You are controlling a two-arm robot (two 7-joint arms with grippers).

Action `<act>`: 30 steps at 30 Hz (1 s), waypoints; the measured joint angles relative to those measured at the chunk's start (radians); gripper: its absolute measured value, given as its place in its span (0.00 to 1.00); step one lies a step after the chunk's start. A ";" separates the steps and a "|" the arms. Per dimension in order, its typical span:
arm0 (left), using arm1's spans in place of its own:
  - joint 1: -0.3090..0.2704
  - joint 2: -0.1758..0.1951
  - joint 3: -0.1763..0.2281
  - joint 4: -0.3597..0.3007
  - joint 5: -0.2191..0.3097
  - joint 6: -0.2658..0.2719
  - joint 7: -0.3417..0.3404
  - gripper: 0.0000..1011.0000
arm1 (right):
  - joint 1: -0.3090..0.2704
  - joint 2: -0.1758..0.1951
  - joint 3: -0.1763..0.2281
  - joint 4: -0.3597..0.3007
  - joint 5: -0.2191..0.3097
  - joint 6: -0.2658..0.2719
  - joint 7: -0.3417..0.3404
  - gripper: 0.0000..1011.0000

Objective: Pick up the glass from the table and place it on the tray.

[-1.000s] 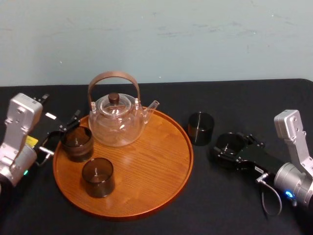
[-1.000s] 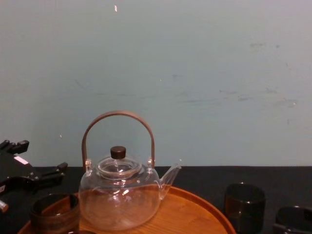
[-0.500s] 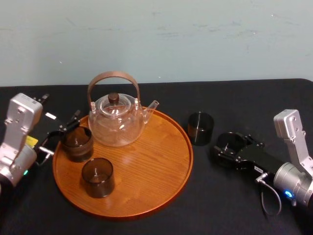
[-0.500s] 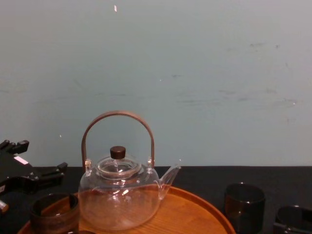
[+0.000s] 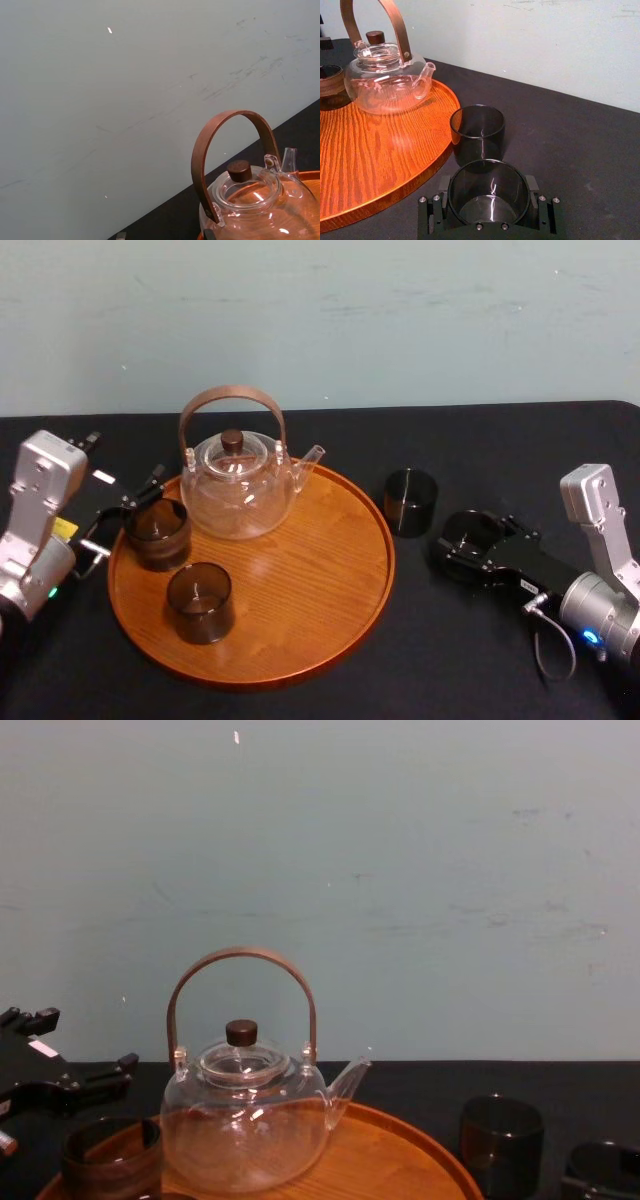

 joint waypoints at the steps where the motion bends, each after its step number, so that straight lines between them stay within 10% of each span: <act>1: 0.000 0.000 0.000 0.000 0.000 0.000 0.000 0.99 | 0.000 0.000 0.000 0.000 0.000 0.000 0.000 0.90; 30: 0.000 0.000 0.000 0.000 0.000 0.000 0.000 0.99 | -0.008 0.018 -0.029 -0.123 -0.019 -0.060 0.047 0.90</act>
